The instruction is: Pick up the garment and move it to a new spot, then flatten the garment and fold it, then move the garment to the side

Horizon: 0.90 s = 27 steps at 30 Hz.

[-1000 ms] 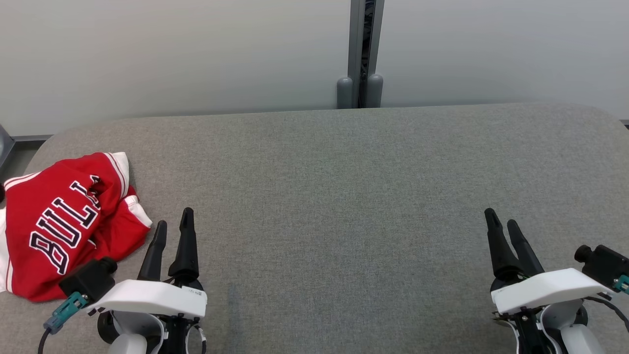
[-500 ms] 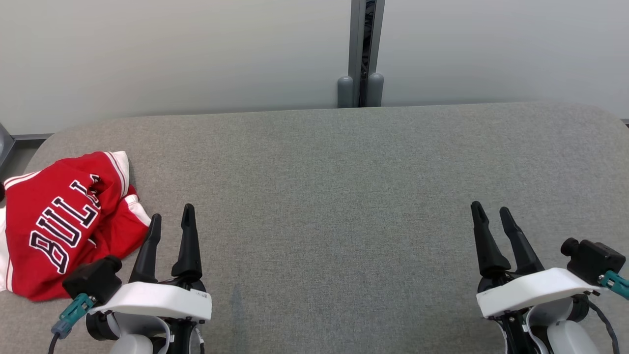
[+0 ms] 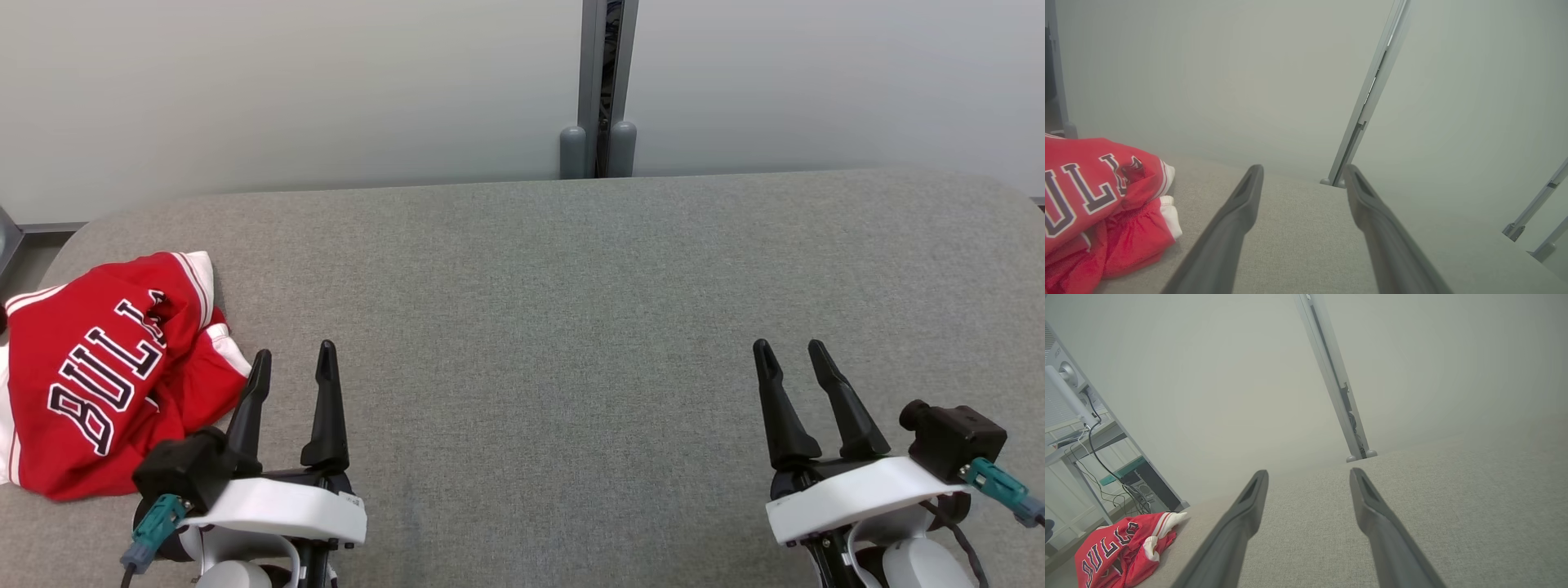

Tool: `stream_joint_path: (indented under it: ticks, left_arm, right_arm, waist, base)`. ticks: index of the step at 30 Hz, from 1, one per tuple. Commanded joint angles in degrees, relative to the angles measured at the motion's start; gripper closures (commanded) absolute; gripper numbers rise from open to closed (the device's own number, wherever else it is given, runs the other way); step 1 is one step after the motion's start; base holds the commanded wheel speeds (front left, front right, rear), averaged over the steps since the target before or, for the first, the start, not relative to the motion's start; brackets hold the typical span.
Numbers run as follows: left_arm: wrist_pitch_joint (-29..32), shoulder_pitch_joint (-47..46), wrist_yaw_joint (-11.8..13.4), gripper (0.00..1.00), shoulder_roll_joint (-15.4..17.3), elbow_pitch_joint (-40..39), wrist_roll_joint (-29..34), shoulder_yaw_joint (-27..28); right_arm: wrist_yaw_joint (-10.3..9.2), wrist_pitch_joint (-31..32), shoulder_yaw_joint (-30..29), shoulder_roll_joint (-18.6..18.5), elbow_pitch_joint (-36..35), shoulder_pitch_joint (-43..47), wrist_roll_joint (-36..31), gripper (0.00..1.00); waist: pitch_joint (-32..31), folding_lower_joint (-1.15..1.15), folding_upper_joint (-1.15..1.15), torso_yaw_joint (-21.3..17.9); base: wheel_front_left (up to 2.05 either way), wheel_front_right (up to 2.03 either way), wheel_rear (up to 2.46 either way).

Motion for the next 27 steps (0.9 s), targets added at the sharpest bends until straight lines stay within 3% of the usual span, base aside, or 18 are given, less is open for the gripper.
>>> stream_joint_path:
  ticks: [1,27]
  left_arm:
    - [-0.5,0.0,0.3,0.0,0.3,-0.9,2.0,-0.1]
    - [-3.2,2.5,1.3,0.0,0.5,-1.9,14.2,-0.8]
  right_arm:
    - [0.28,-0.7,0.4,-0.5,-0.8,-0.1,-1.4,0.0]
    - [0.33,-4.5,4.2,-0.7,-1.7,0.9,-12.7,0.0]
  waist:
    - [0.0,0.0,0.0,0.0]
    - [-0.7,0.0,0.0,-0.5]
  base:
    - [0.0,0.0,0.0]
    - [0.0,0.0,0.0]
